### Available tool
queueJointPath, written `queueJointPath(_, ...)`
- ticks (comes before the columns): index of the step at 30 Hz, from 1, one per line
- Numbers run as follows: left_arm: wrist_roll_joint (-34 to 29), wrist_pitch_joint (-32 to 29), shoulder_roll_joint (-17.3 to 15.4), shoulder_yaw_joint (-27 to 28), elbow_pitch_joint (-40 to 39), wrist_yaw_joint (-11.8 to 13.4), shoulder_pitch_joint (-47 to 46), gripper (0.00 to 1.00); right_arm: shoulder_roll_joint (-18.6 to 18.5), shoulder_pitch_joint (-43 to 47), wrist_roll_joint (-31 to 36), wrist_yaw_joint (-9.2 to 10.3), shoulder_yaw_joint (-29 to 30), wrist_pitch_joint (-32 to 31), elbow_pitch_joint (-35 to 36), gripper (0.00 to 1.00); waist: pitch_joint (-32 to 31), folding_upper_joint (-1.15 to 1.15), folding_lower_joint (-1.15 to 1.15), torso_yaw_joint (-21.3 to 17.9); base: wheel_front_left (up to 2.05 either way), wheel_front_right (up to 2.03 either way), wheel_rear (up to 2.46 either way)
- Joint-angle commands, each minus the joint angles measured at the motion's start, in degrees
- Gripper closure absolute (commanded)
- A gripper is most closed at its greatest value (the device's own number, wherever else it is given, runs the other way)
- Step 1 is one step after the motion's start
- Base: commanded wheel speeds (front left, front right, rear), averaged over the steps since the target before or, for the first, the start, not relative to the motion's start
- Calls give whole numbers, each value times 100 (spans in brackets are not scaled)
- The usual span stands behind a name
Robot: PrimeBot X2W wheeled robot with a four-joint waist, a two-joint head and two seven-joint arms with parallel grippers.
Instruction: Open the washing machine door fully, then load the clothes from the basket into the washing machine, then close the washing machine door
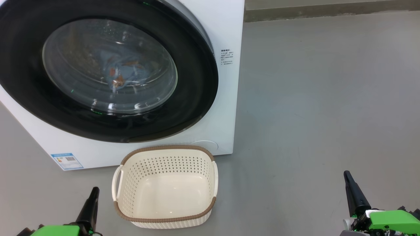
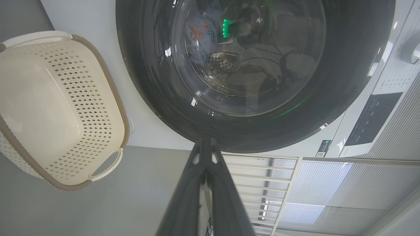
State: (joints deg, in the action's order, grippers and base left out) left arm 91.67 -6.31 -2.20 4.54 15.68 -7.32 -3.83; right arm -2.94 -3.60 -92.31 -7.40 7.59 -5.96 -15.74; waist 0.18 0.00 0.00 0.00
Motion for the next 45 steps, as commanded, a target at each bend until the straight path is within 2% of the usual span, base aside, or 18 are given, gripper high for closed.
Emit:
queueJointPath(1,49,-18,-67,199,-163,-17,-237,100,-14,-257,-4,-9,-129,-34,173,100,0,0,0,0,0,0,0)
queueJointPath(45,50,-18,-67,198,-164,-17,-236,100,-4,-258,8,-9,-115,-46,172,100,0,0,0,0,0,0,0)
